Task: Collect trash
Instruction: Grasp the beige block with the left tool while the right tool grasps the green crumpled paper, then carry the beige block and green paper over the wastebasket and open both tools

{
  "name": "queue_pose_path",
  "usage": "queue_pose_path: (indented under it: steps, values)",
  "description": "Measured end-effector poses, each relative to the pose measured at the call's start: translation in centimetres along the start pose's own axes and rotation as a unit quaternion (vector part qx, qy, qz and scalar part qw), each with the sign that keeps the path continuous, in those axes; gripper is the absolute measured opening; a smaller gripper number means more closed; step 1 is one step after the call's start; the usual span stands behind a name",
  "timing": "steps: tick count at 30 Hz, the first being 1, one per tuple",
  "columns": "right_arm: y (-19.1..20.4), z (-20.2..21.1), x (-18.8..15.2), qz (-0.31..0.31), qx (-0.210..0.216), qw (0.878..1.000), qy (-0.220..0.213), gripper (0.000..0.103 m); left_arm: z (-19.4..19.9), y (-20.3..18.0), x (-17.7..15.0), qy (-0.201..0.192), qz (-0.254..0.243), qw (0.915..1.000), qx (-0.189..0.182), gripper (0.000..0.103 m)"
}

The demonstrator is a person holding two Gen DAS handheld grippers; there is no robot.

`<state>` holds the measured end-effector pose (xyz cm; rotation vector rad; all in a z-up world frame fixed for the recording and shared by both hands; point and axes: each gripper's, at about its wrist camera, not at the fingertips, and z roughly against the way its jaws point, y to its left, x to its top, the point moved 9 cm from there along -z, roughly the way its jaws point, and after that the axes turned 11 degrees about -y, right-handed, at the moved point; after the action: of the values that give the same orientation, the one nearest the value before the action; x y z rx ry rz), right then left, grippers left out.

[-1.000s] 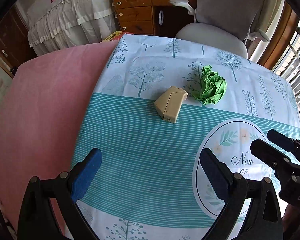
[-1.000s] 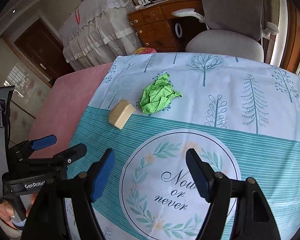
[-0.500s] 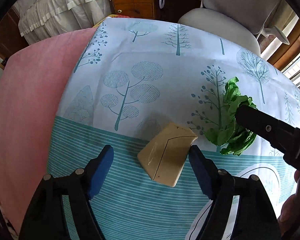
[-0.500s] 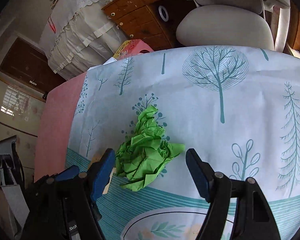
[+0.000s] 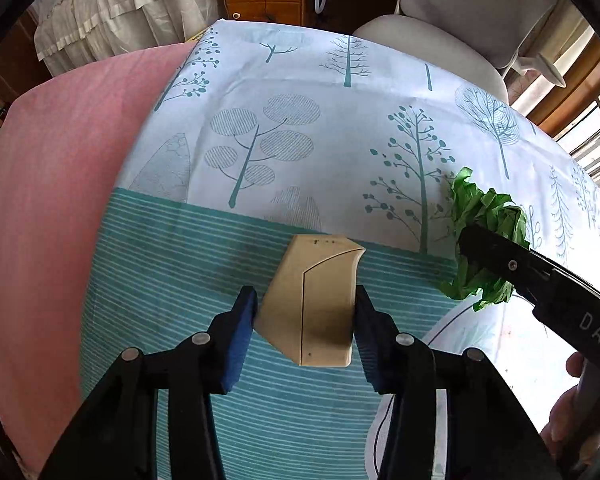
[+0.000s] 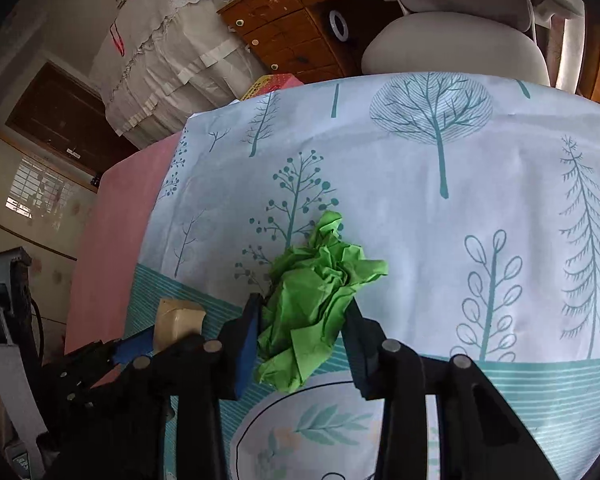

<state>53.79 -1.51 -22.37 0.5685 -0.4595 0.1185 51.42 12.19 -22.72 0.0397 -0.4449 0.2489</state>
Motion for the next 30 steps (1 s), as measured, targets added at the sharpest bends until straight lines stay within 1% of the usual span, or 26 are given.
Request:
queue_pose_path:
  steps: [4, 8, 10, 13, 18, 21, 23, 27, 30]
  values:
    - [-1.0, 2.7, -2.8, -0.020, 0.000, 1.000, 0.001, 0.038, 2.9, -0.3, -2.5, -0.002, -0.001, 0.9999, -0.012, 0.045]
    - [-1.3, 6.0, -5.8, -0.038, -0.005, 0.999, -0.004, 0.038, 6.7, -0.9, -5.7, -0.009, -0.012, 0.9995, -0.026, 0.045]
    - [-1.1, 7.9, -7.1, -0.049, -0.007, 0.999, -0.013, 0.038, 9.1, -0.3, -7.0, -0.015, -0.018, 0.9990, -0.037, 0.045]
    - [-0.3, 11.7, -8.9, -0.063, -0.013, 0.997, -0.039, 0.038, 12.7, 0.0, -9.6, -0.029, -0.032, 0.9978, -0.051, 0.045]
    - [2.6, 18.6, -13.2, -0.087, -0.022, 0.992, -0.084, 0.038, 19.6, 1.5, -14.6, -0.055, -0.057, 0.9940, -0.076, 0.045]
    - [4.9, 22.3, -16.7, -0.104, -0.022, 0.989, -0.102, 0.038, 23.8, 3.1, -18.0, -0.077, -0.084, 0.9903, -0.080, 0.045]
    - [6.5, 24.6, -19.4, -0.108, -0.025, 0.987, -0.112, 0.038, 26.3, 4.4, -20.4, -0.087, -0.093, 0.9880, -0.087, 0.045]
    - [9.3, 27.8, -24.8, -0.115, -0.035, 0.985, -0.123, 0.038, 30.7, 6.9, -25.0, -0.101, -0.105, 0.9834, -0.107, 0.045]
    - [11.0, 29.7, -28.8, -0.121, -0.041, 0.984, -0.126, 0.038, 33.2, 8.4, -27.9, -0.110, -0.115, 0.9803, -0.117, 0.045]
